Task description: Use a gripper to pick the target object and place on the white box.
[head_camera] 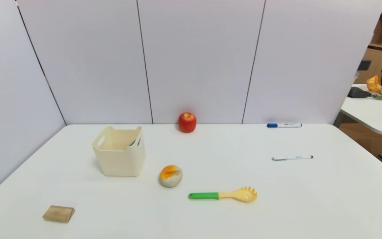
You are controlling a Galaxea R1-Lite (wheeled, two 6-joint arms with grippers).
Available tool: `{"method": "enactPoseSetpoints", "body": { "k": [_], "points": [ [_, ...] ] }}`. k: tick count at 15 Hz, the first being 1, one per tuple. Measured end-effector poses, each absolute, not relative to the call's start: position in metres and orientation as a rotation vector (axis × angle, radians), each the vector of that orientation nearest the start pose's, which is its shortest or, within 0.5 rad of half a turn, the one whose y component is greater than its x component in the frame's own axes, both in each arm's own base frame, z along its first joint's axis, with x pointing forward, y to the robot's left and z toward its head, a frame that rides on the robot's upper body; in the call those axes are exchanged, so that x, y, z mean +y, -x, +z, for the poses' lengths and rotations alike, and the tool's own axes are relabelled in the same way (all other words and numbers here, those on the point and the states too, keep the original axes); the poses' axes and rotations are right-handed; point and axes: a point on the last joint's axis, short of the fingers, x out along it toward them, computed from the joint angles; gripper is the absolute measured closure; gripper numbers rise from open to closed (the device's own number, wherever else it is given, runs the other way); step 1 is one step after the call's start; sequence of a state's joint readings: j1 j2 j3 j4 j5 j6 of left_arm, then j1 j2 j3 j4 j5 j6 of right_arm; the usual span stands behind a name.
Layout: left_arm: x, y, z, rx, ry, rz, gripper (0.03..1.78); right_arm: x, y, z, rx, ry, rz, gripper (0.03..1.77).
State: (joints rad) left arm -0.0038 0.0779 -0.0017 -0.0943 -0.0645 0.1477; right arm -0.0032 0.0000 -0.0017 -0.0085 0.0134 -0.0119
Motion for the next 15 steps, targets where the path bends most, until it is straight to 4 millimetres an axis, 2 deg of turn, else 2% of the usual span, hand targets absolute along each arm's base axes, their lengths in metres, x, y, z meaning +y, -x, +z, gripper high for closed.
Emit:
{"method": "enactPoseSetpoints", "body": {
  "k": [2,7,15],
  "points": [
    [-0.0004,0.0204,0.0761,0.033,-0.118,-0.029,0.12,0.0004,0.0229,0.0769,-0.011,0.012,0.010,0.10],
    [-0.0002,0.0227,0.0753,0.005,-0.024,-0.018,0.12,0.0004,0.0229,0.0768,-0.010,0.012,0.010,0.10],
    [-0.0002,0.0228,0.0752,0.003,-0.021,-0.017,0.12,0.0003,0.0229,0.0768,-0.010,0.016,0.009,0.10]
  ]
}}
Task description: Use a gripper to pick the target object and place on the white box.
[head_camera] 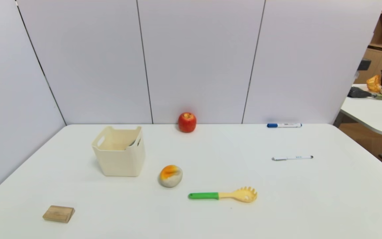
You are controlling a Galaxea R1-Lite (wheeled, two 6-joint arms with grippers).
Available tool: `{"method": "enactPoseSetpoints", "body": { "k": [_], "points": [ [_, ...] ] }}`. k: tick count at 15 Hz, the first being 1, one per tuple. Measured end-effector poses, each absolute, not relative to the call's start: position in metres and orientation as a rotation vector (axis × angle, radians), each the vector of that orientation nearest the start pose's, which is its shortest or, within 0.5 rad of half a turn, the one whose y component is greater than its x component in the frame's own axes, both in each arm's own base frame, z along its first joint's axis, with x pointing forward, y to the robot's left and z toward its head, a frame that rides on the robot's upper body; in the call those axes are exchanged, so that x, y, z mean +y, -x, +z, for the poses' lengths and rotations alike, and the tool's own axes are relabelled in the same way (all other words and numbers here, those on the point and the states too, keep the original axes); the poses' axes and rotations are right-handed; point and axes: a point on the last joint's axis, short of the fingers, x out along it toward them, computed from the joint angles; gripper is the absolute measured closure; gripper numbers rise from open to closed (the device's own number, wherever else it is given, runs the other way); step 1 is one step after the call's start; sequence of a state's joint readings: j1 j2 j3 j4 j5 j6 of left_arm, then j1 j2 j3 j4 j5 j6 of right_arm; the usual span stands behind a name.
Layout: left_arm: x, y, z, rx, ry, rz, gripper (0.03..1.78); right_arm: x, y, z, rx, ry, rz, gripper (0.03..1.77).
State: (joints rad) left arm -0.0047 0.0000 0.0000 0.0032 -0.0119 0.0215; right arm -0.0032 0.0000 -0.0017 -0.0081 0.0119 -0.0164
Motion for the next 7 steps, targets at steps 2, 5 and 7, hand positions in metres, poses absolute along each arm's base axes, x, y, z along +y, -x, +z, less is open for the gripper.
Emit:
{"method": "enactPoseSetpoints", "body": {
  "k": [2,5,7],
  "points": [
    [-0.0002,0.0228,0.0752,0.003,-0.021,-0.017,0.12,0.0003,0.0229,0.0768,-0.010,0.016,0.008,0.10],
    [-0.0002,0.0228,0.0752,0.003,-0.021,-0.017,0.12,0.0003,0.0229,0.0767,-0.009,0.011,0.008,0.10],
    [-0.0002,0.0228,0.0752,0.003,-0.021,-0.017,0.12,0.0003,0.0229,0.0768,-0.010,0.011,0.008,0.10]
  ]
}}
